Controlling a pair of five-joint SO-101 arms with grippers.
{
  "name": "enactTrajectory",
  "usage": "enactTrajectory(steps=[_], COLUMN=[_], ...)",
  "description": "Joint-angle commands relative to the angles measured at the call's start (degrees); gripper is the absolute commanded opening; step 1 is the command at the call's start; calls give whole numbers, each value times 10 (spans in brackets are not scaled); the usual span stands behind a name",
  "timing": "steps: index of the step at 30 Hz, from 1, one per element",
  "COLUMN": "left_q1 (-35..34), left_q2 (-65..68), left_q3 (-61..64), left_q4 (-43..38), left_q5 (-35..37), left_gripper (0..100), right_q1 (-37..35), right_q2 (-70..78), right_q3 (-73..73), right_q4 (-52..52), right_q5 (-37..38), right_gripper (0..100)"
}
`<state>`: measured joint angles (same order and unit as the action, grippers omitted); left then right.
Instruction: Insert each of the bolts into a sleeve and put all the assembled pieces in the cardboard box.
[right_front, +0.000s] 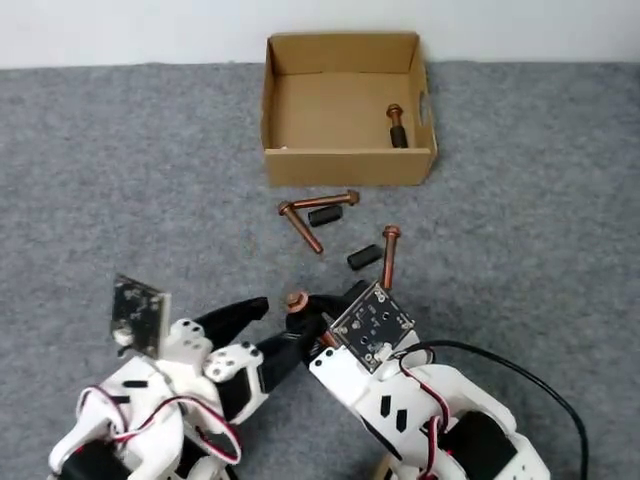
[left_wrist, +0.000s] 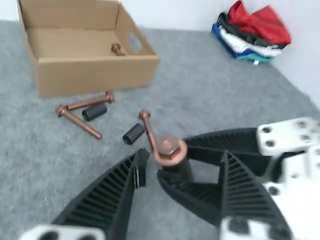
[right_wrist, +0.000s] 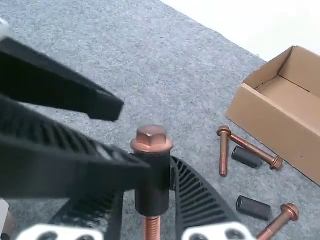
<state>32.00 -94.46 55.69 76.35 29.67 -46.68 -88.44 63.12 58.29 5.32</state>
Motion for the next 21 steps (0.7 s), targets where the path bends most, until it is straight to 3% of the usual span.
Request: enactTrajectory(steps=[1, 4, 7, 11, 16, 21], left_q1=[-2, -27, -91, -197, -334, -376], left_q2=[4, 0, 0, 0, -1, -1], left_q3=[-46, -46, -39, 14, 127, 241], left_q4=[4, 0, -21, -55, -151, -210], left_q5=[-4, -5, -20, -108, -179, -229], left_gripper=[235, 160, 6, 3, 4, 5], right_q1=[17, 60, 108, 168, 247, 295], right_q2=[0, 0, 0, 1, 17, 145], right_q3=[-42, -43, -45, -62, -85, -188], right_q4=[0, 0, -1, 0, -3, -6], right_q5=[4, 2, -13, -87, -91, -142], right_gripper=[8, 8, 8, 8, 8, 8])
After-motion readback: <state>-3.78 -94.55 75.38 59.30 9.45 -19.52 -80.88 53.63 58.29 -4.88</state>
